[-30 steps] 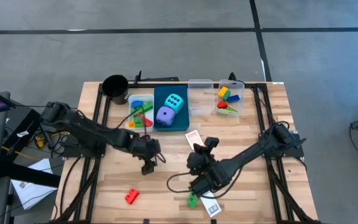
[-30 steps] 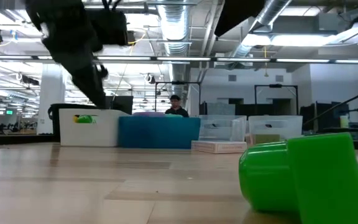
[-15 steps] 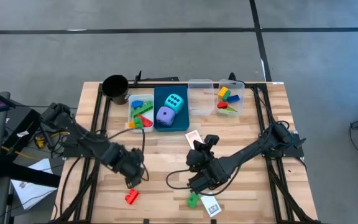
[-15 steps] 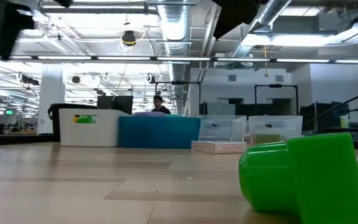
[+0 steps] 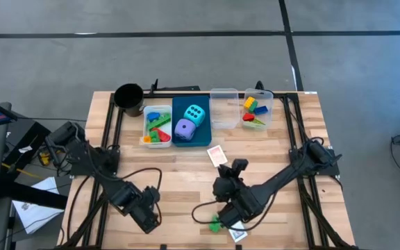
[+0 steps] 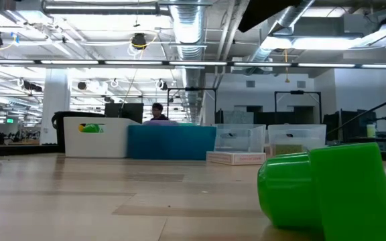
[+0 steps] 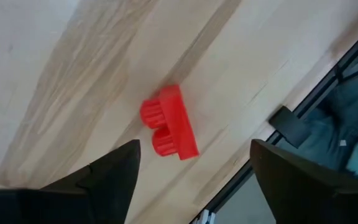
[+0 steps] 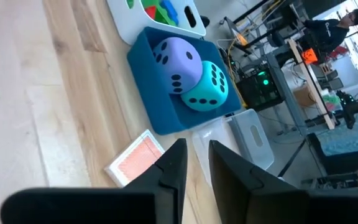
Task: Pick & Place Toys
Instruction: Put the large red game piece into the white bin
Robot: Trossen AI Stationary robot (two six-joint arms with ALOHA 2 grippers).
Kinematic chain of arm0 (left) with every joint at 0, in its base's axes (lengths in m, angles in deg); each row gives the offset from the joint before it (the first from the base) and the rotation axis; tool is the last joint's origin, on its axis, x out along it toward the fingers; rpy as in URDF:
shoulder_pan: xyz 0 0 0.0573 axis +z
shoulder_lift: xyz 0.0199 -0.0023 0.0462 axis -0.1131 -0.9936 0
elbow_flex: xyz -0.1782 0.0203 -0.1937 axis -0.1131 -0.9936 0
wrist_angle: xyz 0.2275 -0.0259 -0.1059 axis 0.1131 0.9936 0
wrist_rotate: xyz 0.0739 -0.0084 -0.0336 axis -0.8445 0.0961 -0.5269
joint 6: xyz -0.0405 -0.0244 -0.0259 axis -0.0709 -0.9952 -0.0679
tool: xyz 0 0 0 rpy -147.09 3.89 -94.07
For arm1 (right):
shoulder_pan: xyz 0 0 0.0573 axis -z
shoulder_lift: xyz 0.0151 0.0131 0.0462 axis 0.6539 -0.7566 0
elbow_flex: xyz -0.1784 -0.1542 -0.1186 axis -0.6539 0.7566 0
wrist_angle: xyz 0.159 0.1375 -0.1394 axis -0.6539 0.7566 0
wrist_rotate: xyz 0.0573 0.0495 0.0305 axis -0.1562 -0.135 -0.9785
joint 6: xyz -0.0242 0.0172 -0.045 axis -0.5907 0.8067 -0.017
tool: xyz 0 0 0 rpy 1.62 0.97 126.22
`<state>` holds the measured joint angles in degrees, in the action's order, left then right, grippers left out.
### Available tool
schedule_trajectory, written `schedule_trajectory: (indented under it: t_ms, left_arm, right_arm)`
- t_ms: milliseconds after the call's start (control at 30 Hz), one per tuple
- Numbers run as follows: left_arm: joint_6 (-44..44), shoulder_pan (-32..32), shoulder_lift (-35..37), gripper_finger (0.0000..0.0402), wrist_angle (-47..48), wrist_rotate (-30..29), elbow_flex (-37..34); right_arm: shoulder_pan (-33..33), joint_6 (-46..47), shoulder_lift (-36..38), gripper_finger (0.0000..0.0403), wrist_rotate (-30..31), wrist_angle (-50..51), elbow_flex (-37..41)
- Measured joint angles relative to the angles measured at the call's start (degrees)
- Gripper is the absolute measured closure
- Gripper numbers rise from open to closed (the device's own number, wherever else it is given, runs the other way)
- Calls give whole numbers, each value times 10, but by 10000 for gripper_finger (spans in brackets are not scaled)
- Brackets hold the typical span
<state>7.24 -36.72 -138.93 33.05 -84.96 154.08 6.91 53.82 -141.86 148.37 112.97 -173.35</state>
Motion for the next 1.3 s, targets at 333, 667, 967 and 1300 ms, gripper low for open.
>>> schedule_trajectory:
  t_ms: [333,667,967,1300]
  left_arm:
    - [-37,-9,-7,46,-49,30,-31]
    - [-101,-15,-7,45,-93,29,-115]
    - [-101,-15,-7,45,-212,26,-179]
    - [-101,-15,-5,65,-268,27,-222]
  right_arm:
    - [-45,83,0,341,0,-2,0]
    - [-90,158,-3,341,-2,-16,0]
    - [-123,216,-3,341,-2,-50,0]
    - [-147,216,-3,341,-3,-112,0]
